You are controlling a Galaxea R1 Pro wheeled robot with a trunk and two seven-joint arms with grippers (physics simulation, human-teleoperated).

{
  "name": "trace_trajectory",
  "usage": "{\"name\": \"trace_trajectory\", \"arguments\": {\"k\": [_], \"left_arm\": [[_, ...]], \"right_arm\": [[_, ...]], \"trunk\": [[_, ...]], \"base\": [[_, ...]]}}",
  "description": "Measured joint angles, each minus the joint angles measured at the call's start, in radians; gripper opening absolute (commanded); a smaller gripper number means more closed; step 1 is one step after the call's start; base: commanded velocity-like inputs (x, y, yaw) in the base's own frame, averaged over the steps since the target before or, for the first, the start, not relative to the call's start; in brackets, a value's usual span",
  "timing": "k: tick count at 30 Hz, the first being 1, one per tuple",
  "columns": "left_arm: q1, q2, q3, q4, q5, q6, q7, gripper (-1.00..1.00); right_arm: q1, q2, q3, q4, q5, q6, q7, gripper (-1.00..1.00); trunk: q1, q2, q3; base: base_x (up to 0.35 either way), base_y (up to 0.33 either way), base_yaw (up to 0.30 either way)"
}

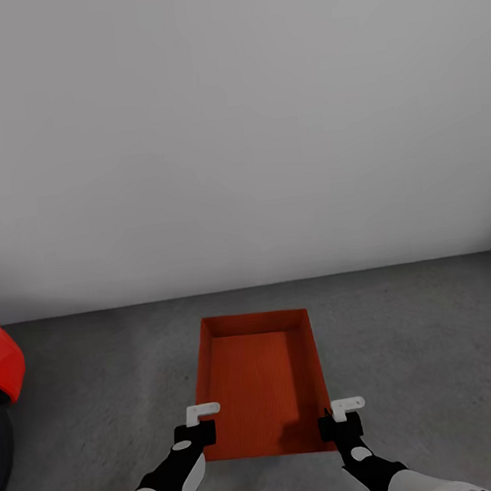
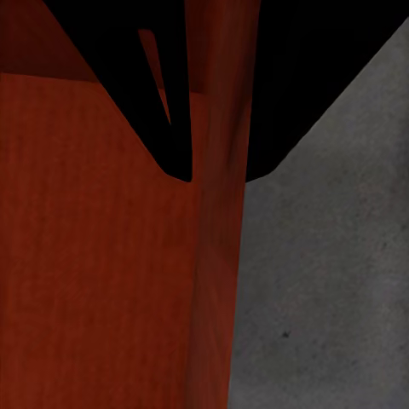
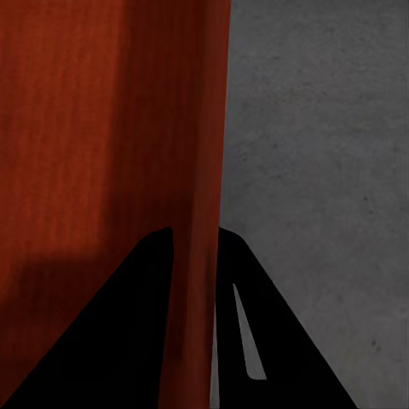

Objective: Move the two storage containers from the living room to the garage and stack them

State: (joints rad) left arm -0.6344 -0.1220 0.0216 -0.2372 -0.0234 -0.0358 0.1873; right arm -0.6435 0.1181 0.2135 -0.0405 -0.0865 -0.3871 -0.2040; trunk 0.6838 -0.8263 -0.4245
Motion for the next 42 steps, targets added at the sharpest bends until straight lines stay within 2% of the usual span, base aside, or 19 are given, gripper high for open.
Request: {"name": "trace_trajectory", "arguments": {"k": [9, 29, 42], "left_arm": [[-0.001, 0.000, 0.000, 0.000, -0.001, 0.000, 0.000, -1.00], [0.000, 0.000, -0.001, 0.000, 0.000, 0.000, 0.000, -1.00], [0.000, 0.000, -0.001, -0.001, -0.001, 0.000, 0.000, -1.00]], "right_arm": [[0.000, 0.000, 0.000, 0.000, -0.001, -0.001, 0.000, -1.00], [0.000, 0.000, 0.000, 0.000, 0.000, 0.000, 0.000, -1.00], [0.000, 0.000, 0.000, 0.000, -0.001, -0.001, 0.000, -1.00]], "trunk": [[0.000, 0.000, -0.002], [0.000, 0.000, -0.002], [0.000, 0.000, -0.002]], "base": [[0.085, 0.000, 0.000], [0.288, 0.000, 0.000], [0.027, 0.000, 0.000]]}}
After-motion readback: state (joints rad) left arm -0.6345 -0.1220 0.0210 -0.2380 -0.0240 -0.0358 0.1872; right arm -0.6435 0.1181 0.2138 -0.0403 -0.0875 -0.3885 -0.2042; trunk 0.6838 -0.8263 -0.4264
